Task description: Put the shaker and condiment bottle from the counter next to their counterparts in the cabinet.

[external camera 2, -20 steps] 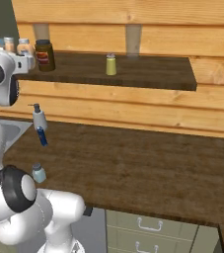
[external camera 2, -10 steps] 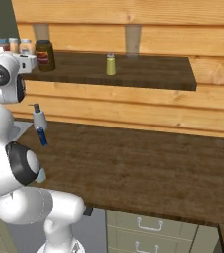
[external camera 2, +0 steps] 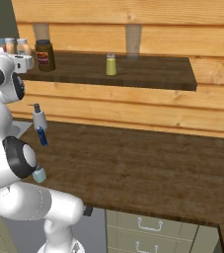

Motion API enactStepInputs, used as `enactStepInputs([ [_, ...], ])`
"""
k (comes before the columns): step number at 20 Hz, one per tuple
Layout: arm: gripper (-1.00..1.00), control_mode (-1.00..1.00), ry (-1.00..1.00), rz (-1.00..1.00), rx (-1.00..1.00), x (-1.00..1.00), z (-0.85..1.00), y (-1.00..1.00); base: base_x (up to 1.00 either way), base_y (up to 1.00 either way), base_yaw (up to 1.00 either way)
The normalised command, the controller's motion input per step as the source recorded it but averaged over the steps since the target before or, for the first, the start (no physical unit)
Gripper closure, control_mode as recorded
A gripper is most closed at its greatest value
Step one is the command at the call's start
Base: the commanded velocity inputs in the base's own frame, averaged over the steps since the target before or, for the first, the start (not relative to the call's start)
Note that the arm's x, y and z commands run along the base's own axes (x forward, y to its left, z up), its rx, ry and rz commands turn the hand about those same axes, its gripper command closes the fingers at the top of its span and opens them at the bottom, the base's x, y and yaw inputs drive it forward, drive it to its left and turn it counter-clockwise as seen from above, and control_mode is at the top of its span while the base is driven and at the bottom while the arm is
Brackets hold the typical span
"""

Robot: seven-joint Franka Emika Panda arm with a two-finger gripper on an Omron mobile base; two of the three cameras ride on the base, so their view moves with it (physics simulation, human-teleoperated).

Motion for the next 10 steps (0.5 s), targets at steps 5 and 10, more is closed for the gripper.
enactStepInputs([
  [5,-1.00,-1.00,0.00,0.00,0.00,-0.02,0.08,0.00,0.00,0.00,0.00],
  [10,-1.00,-1.00,0.00,0.00,0.00,-0.11,0.16,0.00,0.00,0.00,0.00],
])
